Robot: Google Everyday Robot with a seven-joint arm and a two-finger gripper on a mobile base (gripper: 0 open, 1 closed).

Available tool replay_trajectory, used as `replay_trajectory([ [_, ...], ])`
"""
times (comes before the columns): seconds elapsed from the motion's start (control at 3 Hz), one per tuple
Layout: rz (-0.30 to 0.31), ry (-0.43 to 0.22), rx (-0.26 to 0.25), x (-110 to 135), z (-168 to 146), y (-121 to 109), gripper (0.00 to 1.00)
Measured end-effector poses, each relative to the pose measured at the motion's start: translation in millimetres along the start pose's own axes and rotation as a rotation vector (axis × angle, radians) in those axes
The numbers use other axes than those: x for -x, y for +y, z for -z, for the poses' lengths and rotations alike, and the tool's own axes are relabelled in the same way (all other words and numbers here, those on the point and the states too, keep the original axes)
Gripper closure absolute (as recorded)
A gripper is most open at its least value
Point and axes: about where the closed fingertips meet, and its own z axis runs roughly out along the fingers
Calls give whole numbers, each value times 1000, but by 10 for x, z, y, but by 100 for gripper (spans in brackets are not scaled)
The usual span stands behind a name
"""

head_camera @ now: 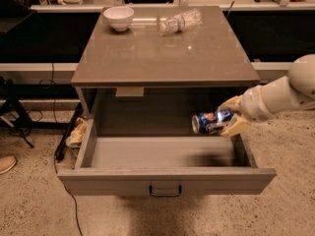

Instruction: Pick pepsi can from top drawer and place on counter

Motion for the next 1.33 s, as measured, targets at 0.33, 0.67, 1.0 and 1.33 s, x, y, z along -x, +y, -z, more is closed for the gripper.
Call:
replay_trajectory([
  [0.33, 11, 34, -97, 275, 508, -213, 100],
  [0.67, 20, 40, -205, 592, 1001, -431, 100],
  [1.0, -56, -9, -298, 788, 1167, -788, 100],
  [1.33, -56, -9, -298, 788, 1167, -788, 100],
])
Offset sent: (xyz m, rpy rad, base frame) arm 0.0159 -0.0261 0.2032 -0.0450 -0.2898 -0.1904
